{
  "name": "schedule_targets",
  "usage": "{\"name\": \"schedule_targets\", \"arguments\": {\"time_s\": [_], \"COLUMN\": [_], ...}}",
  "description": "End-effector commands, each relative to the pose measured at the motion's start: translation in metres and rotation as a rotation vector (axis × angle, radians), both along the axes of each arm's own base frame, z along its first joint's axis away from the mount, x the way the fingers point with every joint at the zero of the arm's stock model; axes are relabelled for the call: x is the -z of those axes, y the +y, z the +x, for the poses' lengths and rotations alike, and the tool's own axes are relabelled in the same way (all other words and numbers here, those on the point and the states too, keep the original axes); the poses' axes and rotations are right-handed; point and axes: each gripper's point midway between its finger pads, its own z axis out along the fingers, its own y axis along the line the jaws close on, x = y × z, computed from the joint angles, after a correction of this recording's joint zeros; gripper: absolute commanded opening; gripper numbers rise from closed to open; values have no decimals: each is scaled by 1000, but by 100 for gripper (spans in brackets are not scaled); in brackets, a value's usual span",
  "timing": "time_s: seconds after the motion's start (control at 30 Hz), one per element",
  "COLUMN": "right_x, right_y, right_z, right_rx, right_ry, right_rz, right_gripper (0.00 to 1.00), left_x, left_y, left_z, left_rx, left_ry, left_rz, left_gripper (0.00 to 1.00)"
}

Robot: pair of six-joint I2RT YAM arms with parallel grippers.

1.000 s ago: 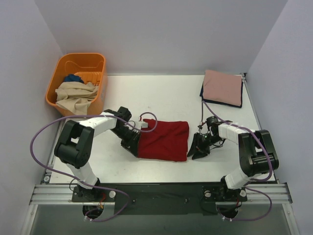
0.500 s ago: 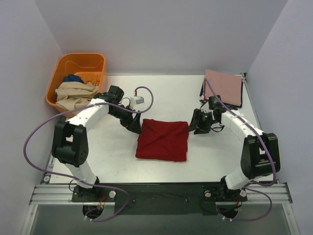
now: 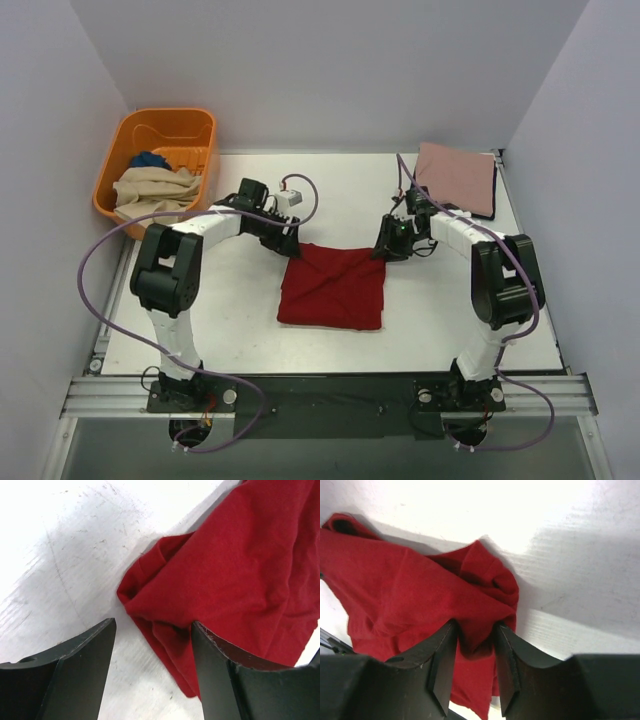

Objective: Fold and stack the t-shirts
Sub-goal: Smooth out wrinkles on the folded tshirt

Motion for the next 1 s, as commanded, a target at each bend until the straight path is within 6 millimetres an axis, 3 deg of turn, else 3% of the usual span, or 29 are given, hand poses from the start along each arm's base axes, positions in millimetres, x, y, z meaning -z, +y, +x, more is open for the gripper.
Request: {"name": "schedule_targets", "arguments": {"time_s": [0.0, 0.03, 0.17, 0.2, 0.23, 0.27, 0.37, 0.47, 0.57, 0.63, 0.7, 0.73, 0.8, 0.97], "right_x": [-6, -5, 0, 3, 4, 4, 6, 6, 3, 2, -2, -4, -14, -19], "right_y": [10, 11, 10, 8, 8, 6, -2, -11, -7, -3, 3, 4, 6, -11], "right_z": [16, 17, 18, 17, 18, 20, 26, 34, 38, 42, 44, 43, 42, 15], "right_rx": [9, 7, 3, 3, 3, 7, 18, 38, 3, -6, -16, -20, -25, 61], "right_ry": [-47, -45, -30, -20, -20, -13, -17, -17, -20, -24, -28, -23, -43, -49], "right_rz": [64, 69, 81, 87, 94, 109, 116, 132, 142, 151, 158, 158, 152, 89], "right_gripper": [27, 18, 3, 2, 1, 0, 0, 0, 0, 6, 24, 38, 49, 52], "left_x": [-9, -11, -14, -16, -20, -21, -25, -33, -31, -20, -13, -14, -14, -15], "left_y": [-20, -22, -28, -32, -33, -34, -28, 0, 3, 1, 2, 1, 0, 3], "left_z": [28, 30, 35, 32, 37, 39, 43, 62, 60, 56, 55, 56, 57, 59], "left_rx": [-22, -29, -40, -57, -74, -82, -150, -319, -339, -352, -372, -367, -360, -381], "left_ry": [-64, -61, -62, -32, -36, -33, -4, -44, -27, 15, 39, 38, 40, 28], "left_rz": [-67, -86, -139, -172, -201, -225, -248, -223, -219, -199, -192, -194, -188, -185], "left_gripper": [68, 64, 39, 21, 14, 0, 0, 0, 0, 0, 0, 0, 0, 0]}}
